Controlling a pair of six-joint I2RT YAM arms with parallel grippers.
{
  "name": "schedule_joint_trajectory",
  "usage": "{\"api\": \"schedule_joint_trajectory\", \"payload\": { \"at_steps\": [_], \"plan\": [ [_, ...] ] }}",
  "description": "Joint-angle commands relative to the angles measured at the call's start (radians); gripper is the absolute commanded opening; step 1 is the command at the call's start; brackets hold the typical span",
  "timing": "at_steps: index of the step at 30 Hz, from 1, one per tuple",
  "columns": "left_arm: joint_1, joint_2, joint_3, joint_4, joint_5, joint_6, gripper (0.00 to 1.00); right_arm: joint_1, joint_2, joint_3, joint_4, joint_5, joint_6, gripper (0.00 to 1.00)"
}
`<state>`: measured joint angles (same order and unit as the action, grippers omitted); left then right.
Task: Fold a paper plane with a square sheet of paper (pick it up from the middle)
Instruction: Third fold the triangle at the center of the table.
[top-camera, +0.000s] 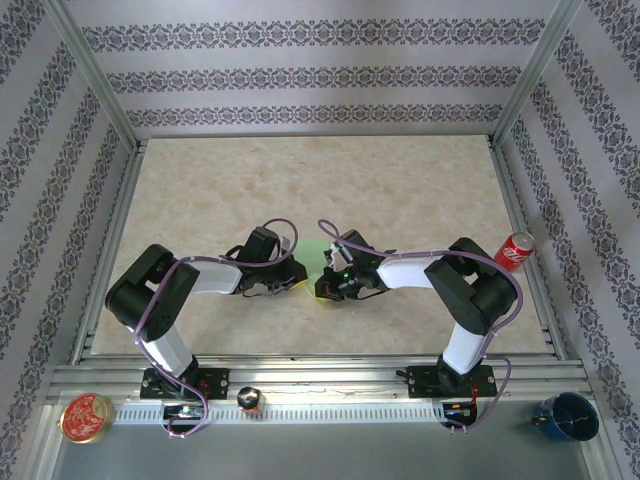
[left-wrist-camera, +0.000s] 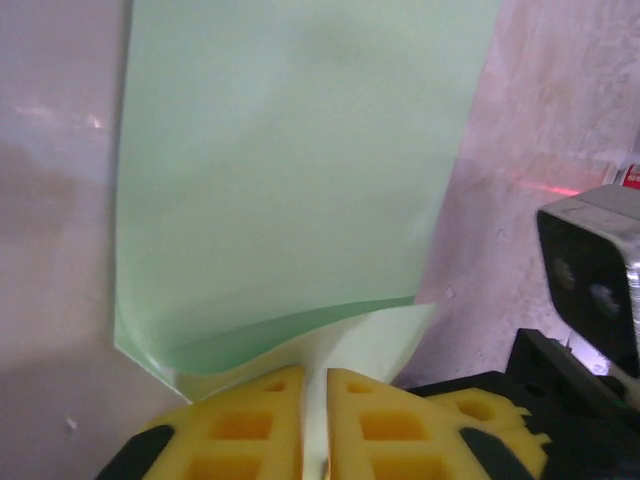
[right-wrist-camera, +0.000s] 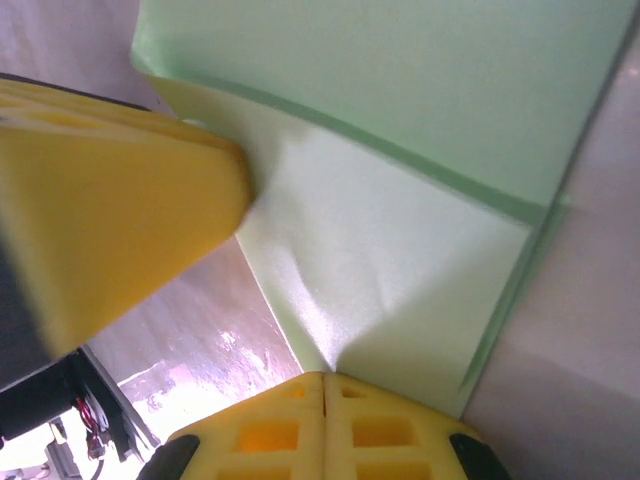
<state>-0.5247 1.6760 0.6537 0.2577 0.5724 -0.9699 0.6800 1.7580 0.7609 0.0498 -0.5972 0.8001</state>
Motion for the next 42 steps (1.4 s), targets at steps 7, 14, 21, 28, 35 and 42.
{"api": "schedule_joint_trajectory", "payload": {
  "at_steps": [7,14,21,28,35,42],
  "plan": [
    [-0.026,-0.055,0.031,-0.089,0.038,0.099,0.12,-0.034,0.024,-0.011,-0.079,0.019,-0.060,0.01],
    [-0.034,0.018,0.085,-0.019,0.041,0.069,0.12,-0.033,0.023,-0.014,-0.084,0.019,-0.063,0.01],
    [-0.023,0.090,0.137,-0.139,-0.036,0.079,0.08,-0.035,0.023,-0.018,-0.084,0.020,-0.064,0.01],
    [0.092,0.138,0.109,-0.143,-0.045,0.080,0.06,-0.036,0.025,-0.028,-0.088,0.025,-0.071,0.00],
    [0.146,0.136,0.085,-0.113,-0.023,0.098,0.08,-0.039,0.018,-0.035,-0.090,0.025,-0.075,0.00],
    [0.186,0.113,0.078,-0.111,-0.001,0.126,0.11,-0.040,0.029,-0.032,-0.091,0.019,-0.081,0.00]
  ]
}}
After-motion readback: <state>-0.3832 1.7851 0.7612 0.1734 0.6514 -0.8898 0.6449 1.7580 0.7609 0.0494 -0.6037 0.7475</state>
